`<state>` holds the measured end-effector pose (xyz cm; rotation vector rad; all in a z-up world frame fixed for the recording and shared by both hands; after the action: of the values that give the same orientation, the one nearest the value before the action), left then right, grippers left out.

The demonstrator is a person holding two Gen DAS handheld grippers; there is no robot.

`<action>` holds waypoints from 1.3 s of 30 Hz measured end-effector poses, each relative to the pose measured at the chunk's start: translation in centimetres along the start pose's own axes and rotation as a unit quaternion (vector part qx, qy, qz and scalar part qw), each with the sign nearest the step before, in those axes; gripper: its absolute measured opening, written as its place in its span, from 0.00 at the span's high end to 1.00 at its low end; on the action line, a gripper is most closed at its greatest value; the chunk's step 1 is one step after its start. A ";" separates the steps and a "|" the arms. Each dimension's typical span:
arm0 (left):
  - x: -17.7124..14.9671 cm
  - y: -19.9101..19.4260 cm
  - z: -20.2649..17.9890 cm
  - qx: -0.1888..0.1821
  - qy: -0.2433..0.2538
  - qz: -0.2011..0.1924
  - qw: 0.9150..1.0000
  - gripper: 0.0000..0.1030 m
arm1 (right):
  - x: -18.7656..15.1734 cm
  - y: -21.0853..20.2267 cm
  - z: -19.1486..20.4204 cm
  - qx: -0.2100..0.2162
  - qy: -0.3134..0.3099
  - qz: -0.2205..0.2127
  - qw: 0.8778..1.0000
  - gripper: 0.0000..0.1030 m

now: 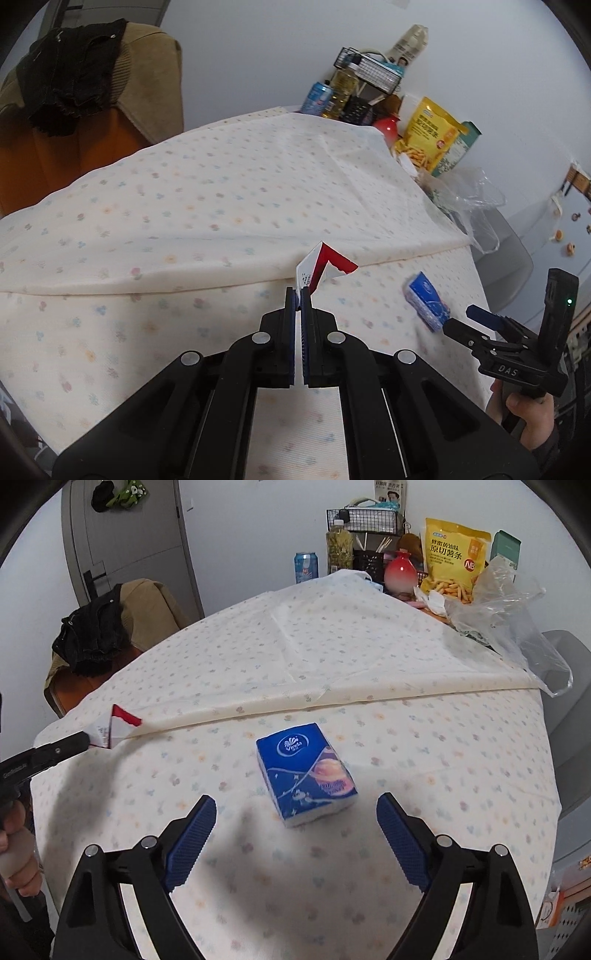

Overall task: Collect trash
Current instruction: 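Grasp the blue Vinda tissue pack with the right tool while the left tool holds the wrapper, then carry the tissue pack and wrapper in both tools over the beige bin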

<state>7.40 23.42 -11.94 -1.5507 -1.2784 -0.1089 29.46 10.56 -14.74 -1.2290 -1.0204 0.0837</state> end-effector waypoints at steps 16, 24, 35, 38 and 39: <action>0.0 -0.7 0.9 0.007 -0.010 -0.005 1.000 0.97 | 0.0 1.9 0.9 -0.004 -0.014 0.022 1.000 0.66; -0.7 -1.1 -1.7 -0.014 0.010 -0.003 1.000 0.97 | -2.0 -3.2 1.0 0.013 0.004 -0.009 1.000 0.66; -2.8 -2.3 -8.5 -0.057 0.064 0.004 0.996 0.97 | -7.1 -12.1 -2.5 0.037 0.108 -0.075 0.991 0.65; -3.5 -2.4 -10.7 -0.072 0.080 0.008 0.994 0.97 | -9.0 -14.6 -4.0 0.025 0.138 -0.094 0.986 0.65; -3.7 -2.3 -11.4 -0.075 0.084 0.010 0.994 0.97 | -9.6 -15.2 -4.5 0.019 0.145 -0.099 0.984 0.65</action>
<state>9.96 12.20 -7.96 -1.6442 -1.1424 -0.3237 20.07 -4.00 -8.12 -1.0614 -0.8751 -0.2247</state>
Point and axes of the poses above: each gripper's, at about its wrist camera, not at the fingertips, and y roughly the way its jaws point, z to its left, x to its top, the point moved 3 cm from there along y, roughly the way its jaws point, and after that the axes turned 1 degree about -y, right-handed, at the moved point
